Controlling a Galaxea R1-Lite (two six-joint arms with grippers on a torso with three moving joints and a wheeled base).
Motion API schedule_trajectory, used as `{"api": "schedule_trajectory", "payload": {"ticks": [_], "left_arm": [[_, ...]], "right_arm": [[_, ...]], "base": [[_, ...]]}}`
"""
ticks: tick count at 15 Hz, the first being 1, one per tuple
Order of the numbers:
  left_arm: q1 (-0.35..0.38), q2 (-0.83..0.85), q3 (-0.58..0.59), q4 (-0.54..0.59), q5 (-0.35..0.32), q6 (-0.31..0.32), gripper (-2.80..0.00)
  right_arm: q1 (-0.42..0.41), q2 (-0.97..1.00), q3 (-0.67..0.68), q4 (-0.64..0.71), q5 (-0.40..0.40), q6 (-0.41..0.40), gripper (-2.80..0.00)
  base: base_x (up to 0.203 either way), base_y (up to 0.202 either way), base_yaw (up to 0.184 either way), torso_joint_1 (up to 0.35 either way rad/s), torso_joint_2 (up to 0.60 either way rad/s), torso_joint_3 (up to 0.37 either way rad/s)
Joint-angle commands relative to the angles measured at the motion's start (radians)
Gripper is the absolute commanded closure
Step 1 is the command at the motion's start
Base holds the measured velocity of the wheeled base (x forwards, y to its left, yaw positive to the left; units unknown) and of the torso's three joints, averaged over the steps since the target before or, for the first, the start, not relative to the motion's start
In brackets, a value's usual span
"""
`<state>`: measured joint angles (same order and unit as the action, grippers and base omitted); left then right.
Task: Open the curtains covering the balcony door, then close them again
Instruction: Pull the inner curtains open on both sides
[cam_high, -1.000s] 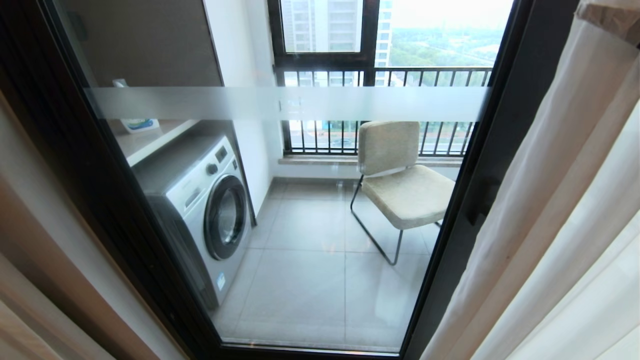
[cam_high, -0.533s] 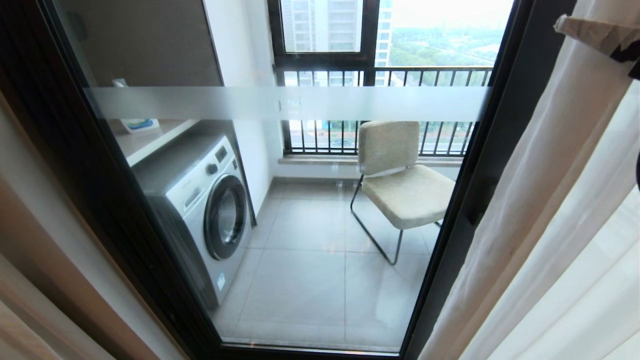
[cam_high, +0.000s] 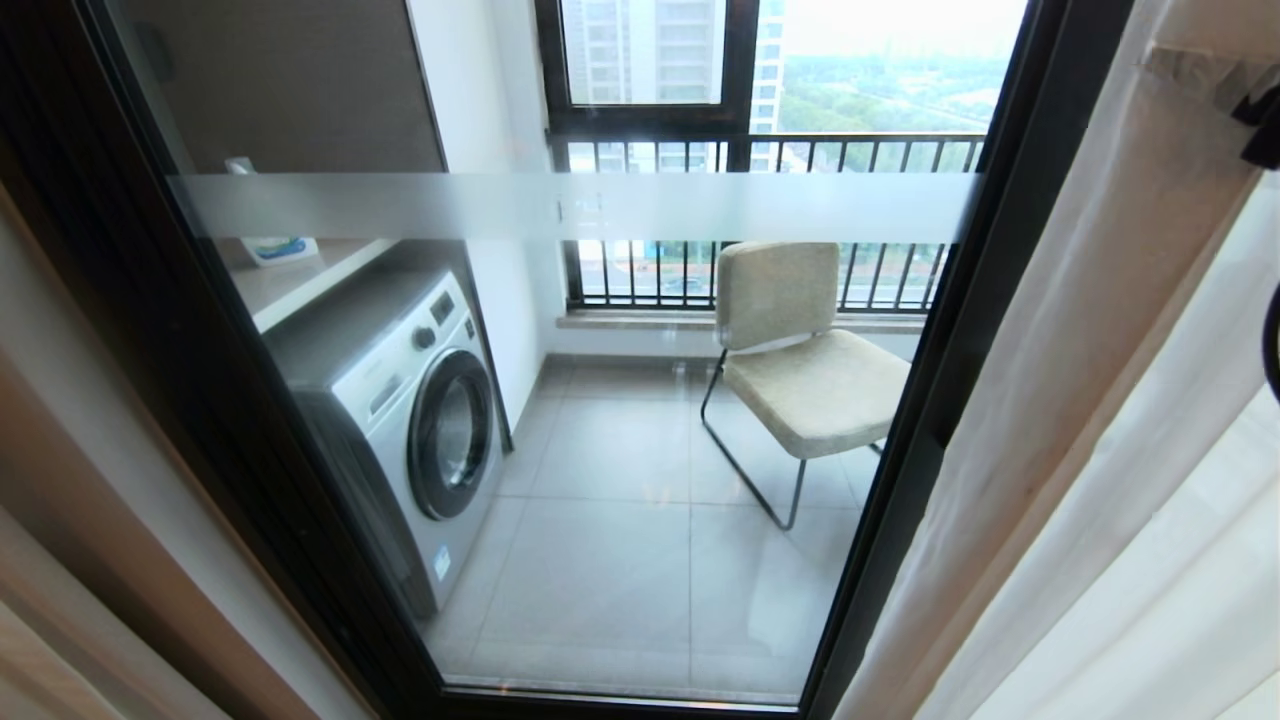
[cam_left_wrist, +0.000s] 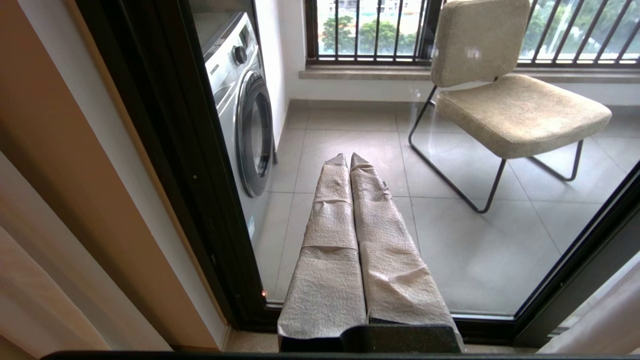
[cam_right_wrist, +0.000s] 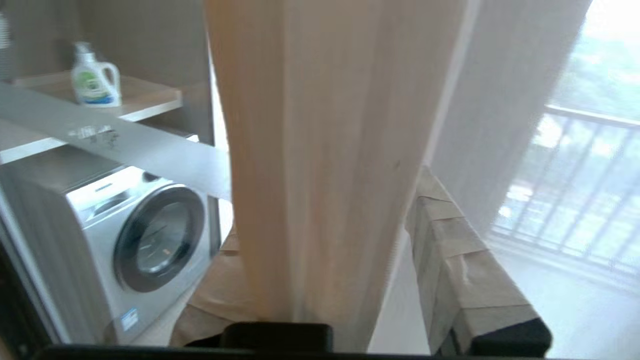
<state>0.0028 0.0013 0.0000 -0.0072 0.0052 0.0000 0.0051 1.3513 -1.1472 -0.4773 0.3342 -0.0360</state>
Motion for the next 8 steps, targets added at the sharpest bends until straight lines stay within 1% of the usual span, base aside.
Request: {"api": "schedule_trajectory", "payload": {"ticks": [1, 2, 4, 6, 8], "left_arm": [[0.000, 0.000, 0.000, 0.000, 0.001, 0.000, 0.00], [0.000, 0.000, 0.000, 0.000, 0.001, 0.000, 0.00], [0.000, 0.000, 0.000, 0.000, 0.001, 0.000, 0.00], [0.000, 0.000, 0.000, 0.000, 0.001, 0.000, 0.00], [0.000, 0.000, 0.000, 0.000, 0.001, 0.000, 0.00]], "right_arm": [[0.002, -0.006, 0.001, -0.001, -0.054, 0.002, 0.00], [0.001, -0.009, 0.003, -0.001, -0.078, 0.002, 0.00], [0.000, -0.021, 0.009, 0.001, -0.160, 0.009, 0.00], [-0.004, -0.040, 0.022, 0.002, -0.218, 0.048, 0.00], [-0.011, -0.054, 0.038, 0.019, -0.300, 0.051, 0.00]], "base": [[0.000, 0.000, 0.000, 0.000, 0.00, 0.000], [0.000, 0.000, 0.000, 0.000, 0.00, 0.000], [0.000, 0.000, 0.000, 0.000, 0.00, 0.000], [0.000, 0.000, 0.000, 0.000, 0.00, 0.000], [0.000, 0.000, 0.000, 0.000, 0.00, 0.000]]}}
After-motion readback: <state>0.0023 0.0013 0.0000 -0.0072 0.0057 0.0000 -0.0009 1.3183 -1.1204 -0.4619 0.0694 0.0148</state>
